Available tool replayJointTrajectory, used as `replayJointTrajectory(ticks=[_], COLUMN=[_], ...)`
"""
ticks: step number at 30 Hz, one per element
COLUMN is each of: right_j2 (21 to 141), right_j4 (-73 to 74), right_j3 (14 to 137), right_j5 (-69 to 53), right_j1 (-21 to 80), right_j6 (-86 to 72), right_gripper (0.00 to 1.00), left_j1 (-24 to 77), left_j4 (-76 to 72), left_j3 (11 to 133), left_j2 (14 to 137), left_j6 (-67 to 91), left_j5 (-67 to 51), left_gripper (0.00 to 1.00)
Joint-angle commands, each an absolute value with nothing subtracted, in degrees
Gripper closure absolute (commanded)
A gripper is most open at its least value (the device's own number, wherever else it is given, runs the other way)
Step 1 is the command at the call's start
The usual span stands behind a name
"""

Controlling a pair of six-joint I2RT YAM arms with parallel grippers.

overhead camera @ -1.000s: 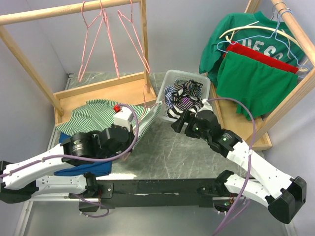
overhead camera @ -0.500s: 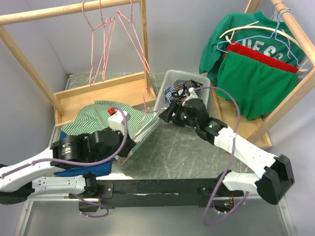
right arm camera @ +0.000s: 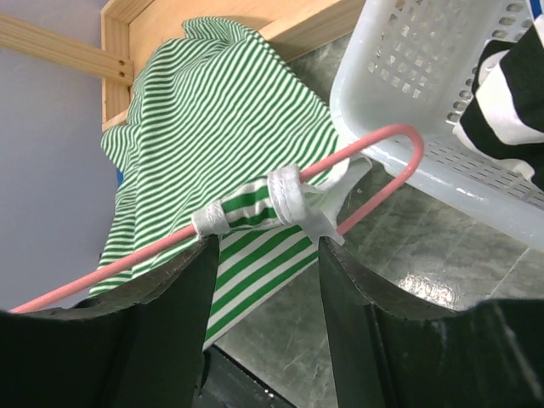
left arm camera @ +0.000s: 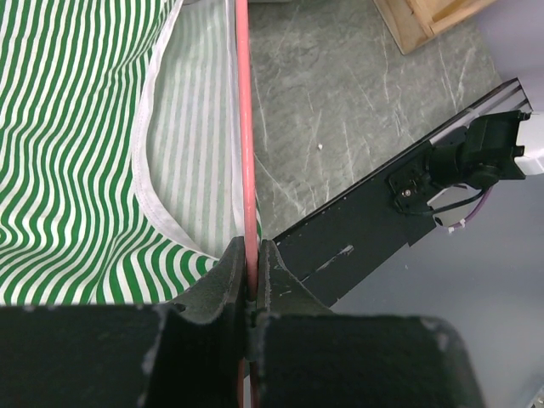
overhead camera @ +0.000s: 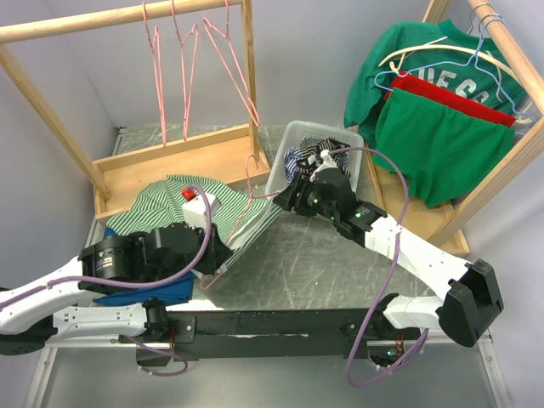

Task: Remove the tank top from the hanger
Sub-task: Pick up the hanger from the clothesline, then remove the tank top from the hanger.

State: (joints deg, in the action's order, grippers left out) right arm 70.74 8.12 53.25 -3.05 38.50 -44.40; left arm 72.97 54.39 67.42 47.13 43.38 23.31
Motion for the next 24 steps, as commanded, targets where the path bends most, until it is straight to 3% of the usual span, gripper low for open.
replayJointTrajectory(ticks=[1, 4, 7, 9, 10, 11, 14, 24], right_j2=[69.0, 69.78, 71.36, 71.81, 71.63, 71.37, 70.06, 64.34], right_j4=[4.48, 5.62, 7.56, 8.17, 7.91, 7.48, 7.64, 11.51], right_j3=[54.93, 55.37, 56.34, 56.6, 56.34, 55.9, 55.46, 54.76], right_j5=[-3.96, -3.43, -3.16, -3.34, -3.34, -3.43, -3.52, -1.32], right_j1=[39.64, 39.9, 39.9, 39.82, 39.9, 39.9, 39.81, 39.9], right_j6=[-43.86, -43.94, -43.25, -42.98, -43.07, -43.15, -42.72, -41.75], right_gripper=[0.41, 0.42, 0.52, 0.61, 0.68, 0.83, 1.0, 1.0], left_j1=[73.48, 73.48, 73.39, 73.48, 73.48, 73.48, 73.48, 73.48], left_j4=[51.24, 50.89, 50.54, 49.14, 47.22, 46.59, 47.1, 52.12], left_j3=[68.47, 68.47, 68.91, 67.86, 67.33, 66.54, 66.97, 70.75], left_j2=[46.85, 46.67, 46.58, 45.62, 45.01, 43.78, 42.11, 42.54], left_j6=[43.07, 42.89, 43.59, 43.33, 42.98, 42.8, 43.15, 39.64], left_j5=[20.92, 21.01, 19.87, 18.55, 17.85, 16.8, 16.61, 13.72], left_gripper=[0.99, 0.99, 0.99, 0.99, 0.99, 0.99, 0.99, 0.99])
